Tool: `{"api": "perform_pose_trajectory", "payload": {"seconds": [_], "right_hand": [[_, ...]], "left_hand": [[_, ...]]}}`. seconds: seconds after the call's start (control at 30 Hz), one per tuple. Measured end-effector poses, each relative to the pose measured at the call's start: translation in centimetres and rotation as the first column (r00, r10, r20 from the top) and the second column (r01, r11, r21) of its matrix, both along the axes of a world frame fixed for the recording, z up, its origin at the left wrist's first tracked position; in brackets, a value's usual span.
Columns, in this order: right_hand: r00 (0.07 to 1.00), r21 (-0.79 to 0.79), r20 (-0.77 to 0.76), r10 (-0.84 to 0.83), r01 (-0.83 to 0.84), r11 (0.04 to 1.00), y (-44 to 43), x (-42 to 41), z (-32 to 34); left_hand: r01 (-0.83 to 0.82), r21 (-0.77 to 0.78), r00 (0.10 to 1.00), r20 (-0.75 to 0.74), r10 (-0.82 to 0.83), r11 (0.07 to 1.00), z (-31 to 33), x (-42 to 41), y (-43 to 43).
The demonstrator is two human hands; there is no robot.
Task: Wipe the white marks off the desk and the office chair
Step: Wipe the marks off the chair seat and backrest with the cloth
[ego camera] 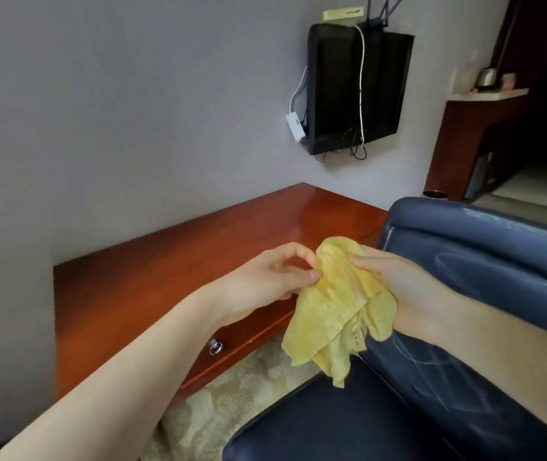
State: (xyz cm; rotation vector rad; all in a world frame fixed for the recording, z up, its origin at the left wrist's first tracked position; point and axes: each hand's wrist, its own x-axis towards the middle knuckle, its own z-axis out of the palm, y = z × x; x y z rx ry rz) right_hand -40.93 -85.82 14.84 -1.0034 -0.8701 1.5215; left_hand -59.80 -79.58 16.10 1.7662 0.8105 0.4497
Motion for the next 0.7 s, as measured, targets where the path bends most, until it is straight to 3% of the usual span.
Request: {"api": "perform_pose_trajectory", "payload": {"seconds": [0.3,0.43,0.7], "right_hand": [[0.977,-0.123,-0.177,-0.120,0.099,0.987,-2.3,-6.6,1.9],[0.945,-0.184,-0.266,-0.193,0.147,0.972,-4.5,-7.7,4.0],[0.885,-0.218,-0.273,-0.378,0.326,0.920,-13.0,-5.8,2.8]], "left_hand": [[0.116,0.050,0.971,0.202,-0.124,0.992,1.5,-6.8,0.5],[0.124,0.175,0.985,0.097,-0.142,0.977,3.6,-7.7,-0.8],[0.260,0.393,0.963,-0.034,-0.268,0.882,2.6,-2.6,-5.5]]}}
